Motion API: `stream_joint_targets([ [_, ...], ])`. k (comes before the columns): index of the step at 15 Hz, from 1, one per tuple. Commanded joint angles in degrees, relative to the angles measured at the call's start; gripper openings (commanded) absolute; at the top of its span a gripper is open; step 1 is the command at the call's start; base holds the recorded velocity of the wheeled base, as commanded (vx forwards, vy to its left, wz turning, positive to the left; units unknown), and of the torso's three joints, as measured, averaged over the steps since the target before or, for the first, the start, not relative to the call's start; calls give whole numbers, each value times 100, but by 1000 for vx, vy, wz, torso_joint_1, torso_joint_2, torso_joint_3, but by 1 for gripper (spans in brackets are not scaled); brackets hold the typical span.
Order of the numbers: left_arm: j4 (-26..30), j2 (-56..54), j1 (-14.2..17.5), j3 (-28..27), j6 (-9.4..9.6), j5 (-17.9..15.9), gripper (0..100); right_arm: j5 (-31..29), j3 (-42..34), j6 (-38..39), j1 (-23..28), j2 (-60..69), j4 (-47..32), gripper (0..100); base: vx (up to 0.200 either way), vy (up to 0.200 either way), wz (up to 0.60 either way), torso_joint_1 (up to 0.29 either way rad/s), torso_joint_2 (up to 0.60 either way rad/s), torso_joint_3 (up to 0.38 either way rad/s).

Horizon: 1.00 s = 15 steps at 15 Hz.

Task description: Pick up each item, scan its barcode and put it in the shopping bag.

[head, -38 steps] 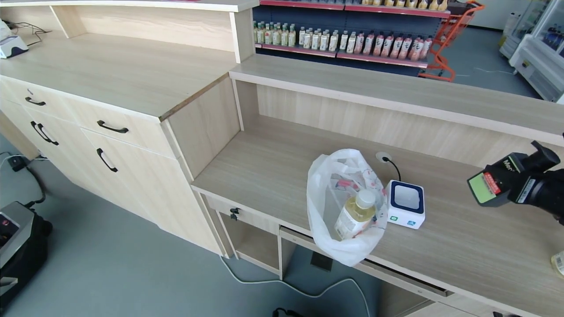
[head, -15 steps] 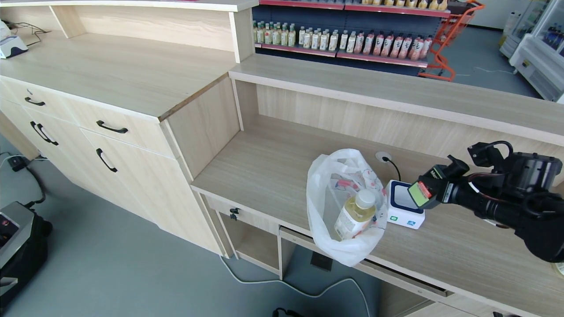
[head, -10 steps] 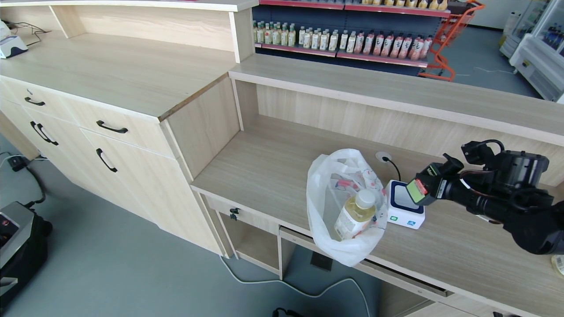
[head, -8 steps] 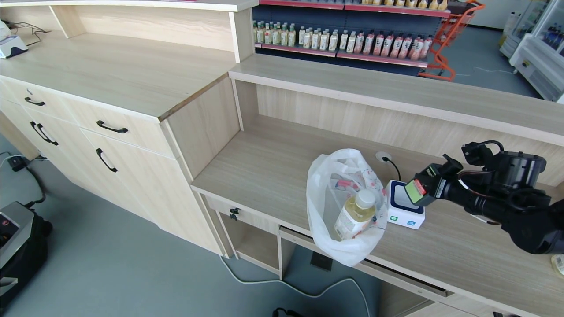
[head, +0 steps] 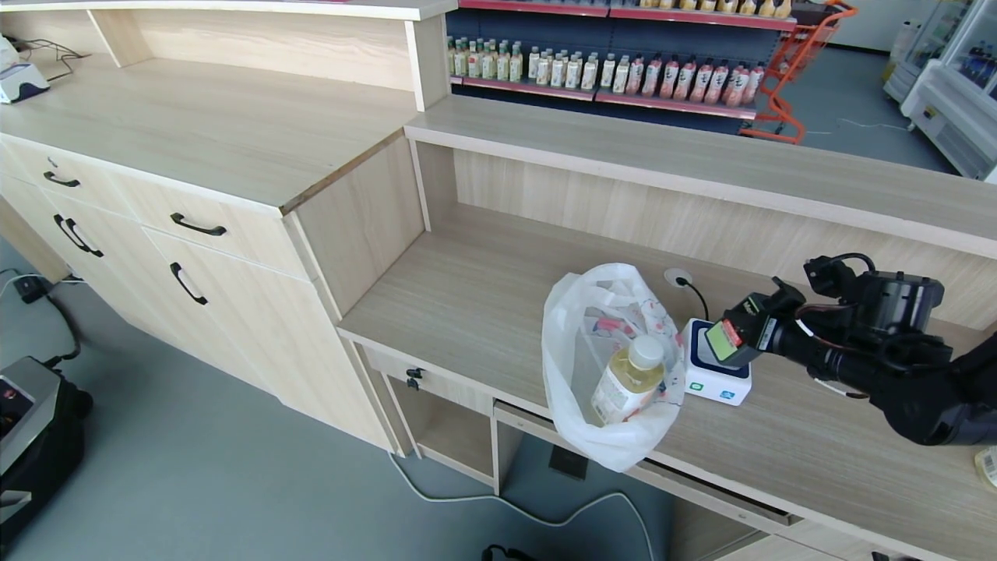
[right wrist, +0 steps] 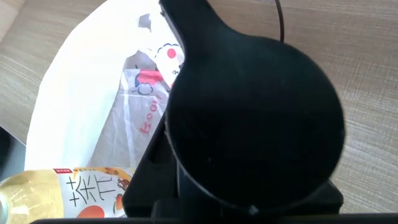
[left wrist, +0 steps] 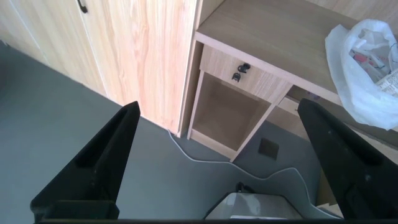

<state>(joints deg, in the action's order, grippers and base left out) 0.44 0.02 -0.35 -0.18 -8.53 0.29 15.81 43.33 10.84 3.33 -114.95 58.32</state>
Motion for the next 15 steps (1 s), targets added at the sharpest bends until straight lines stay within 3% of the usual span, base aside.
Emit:
stream_joint_targets([
  [1,0,-2,0,1,1,6,100,1,36,15,1,-63,-40,0,0,0,0,0,0,0],
  [6,0,-2,0,1,-8,-3,100,1,299,419,-52,-213,-40,0,0,0,0,0,0,0],
  [15,0,-2,0,1,-8,-3,100,-17,537,446,-131,-441,-40,0,0,0,0,0,0,0],
])
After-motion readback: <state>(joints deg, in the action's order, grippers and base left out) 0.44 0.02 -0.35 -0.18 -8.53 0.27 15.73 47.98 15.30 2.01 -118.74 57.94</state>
